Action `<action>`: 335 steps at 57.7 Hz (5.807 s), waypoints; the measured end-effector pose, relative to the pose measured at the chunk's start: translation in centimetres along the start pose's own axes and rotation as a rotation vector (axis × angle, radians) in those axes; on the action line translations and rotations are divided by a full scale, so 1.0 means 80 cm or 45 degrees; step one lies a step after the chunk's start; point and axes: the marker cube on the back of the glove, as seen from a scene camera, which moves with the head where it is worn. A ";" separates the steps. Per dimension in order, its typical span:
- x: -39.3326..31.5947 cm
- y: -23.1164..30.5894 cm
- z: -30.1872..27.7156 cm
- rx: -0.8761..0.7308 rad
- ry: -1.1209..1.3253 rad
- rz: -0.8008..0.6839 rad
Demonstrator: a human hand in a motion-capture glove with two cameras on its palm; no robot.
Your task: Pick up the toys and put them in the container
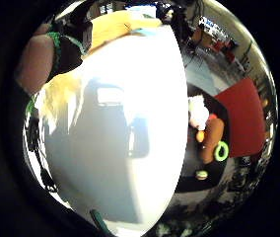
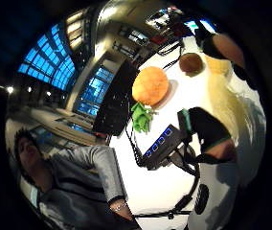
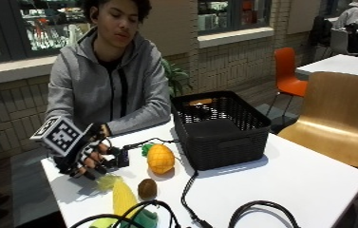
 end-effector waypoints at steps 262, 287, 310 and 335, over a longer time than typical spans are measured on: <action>-0.300 -0.248 0.011 -0.214 0.781 -0.474; -0.355 -0.257 0.045 -0.243 0.767 -0.526; -0.339 -0.241 0.018 -0.353 0.850 -0.523; -0.041 -0.264 -0.056 -0.390 0.586 0.398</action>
